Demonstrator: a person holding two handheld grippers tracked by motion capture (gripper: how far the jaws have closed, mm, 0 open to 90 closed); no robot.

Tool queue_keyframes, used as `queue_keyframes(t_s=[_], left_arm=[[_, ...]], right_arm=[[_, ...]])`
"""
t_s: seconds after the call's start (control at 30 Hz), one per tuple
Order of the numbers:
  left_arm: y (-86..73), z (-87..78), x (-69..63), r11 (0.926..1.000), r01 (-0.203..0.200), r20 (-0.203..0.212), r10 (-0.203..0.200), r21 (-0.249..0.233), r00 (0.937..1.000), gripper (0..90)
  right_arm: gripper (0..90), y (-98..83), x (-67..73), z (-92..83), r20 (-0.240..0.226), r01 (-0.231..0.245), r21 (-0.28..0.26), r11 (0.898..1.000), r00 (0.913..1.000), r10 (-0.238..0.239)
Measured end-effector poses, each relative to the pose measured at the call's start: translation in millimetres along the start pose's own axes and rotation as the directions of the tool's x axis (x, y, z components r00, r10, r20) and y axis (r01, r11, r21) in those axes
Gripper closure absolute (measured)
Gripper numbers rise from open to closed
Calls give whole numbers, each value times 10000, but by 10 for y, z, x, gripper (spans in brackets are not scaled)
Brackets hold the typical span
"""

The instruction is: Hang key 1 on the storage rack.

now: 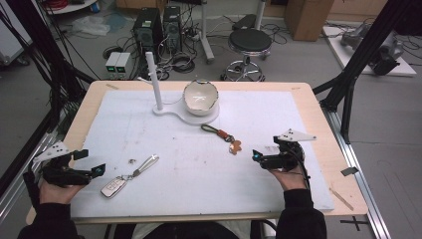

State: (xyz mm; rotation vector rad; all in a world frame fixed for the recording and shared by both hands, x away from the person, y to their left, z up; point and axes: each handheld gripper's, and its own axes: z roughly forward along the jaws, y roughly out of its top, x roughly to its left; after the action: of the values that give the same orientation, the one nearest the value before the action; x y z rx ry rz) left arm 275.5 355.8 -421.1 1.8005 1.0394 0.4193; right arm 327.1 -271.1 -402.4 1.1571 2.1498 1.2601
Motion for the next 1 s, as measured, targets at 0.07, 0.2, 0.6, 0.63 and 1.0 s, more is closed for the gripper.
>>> queue_keyframes(t_s=[0.07,0.2,0.6,0.63,1.0], left_arm=[[-4,2,-2,10000,13,56,-13,-17,10000,17],[-6,0,-3,10000,60,149,-59,-49,9999,17],[-8,-5,5,10000,53,126,-52,-62,9999,18],[-9,-4,5,10000,53,124,-53,-55,9999,17],[-9,-3,5,10000,61,123,-61,-38,9999,17]], right_arm=[[7,41,5,30,-30,46,83,10000,10000,-46],[7,100,9,86,-17,153,274,9995,9999,-152],[7,323,41,246,-82,547,706,9960,9985,-543],[7,339,44,259,-56,595,763,9953,9982,-593],[7,518,57,337,-202,748,841,9936,9971,-734]])
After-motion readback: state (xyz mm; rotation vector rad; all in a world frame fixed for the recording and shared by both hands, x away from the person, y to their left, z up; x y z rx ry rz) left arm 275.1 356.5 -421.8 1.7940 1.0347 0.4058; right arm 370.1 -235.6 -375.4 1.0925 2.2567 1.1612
